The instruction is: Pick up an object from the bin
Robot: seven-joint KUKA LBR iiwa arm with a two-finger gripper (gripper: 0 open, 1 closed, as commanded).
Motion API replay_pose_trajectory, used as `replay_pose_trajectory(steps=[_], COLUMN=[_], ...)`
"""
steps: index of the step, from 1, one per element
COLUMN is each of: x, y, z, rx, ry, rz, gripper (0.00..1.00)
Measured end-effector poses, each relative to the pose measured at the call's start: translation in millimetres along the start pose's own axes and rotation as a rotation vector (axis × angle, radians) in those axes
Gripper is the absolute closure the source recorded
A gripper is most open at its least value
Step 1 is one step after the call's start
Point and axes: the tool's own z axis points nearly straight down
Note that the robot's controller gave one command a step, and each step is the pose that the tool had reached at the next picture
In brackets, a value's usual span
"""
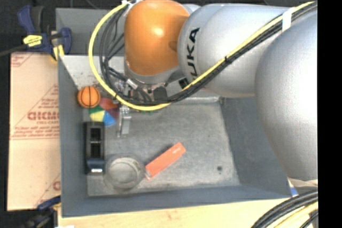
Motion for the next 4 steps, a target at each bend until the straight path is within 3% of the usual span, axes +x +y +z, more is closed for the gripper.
replay_pose_trajectory(steps=[1, 2, 3, 4], x=[-0.8, 32.9, 61.0, 64.8], y=[-0.9, -18.3, -47.2, -62.0], z=[-4.6, -8.9, -26.2, 11.4], rx=[-0.001, 0.001, 0.001, -0.002], ry=[-0.006, -0.006, -0.003, -0.015], rz=[0.003, -0.056, -0.034, 0.008], gripper=[0.00, 0.00, 0.00, 0.00])
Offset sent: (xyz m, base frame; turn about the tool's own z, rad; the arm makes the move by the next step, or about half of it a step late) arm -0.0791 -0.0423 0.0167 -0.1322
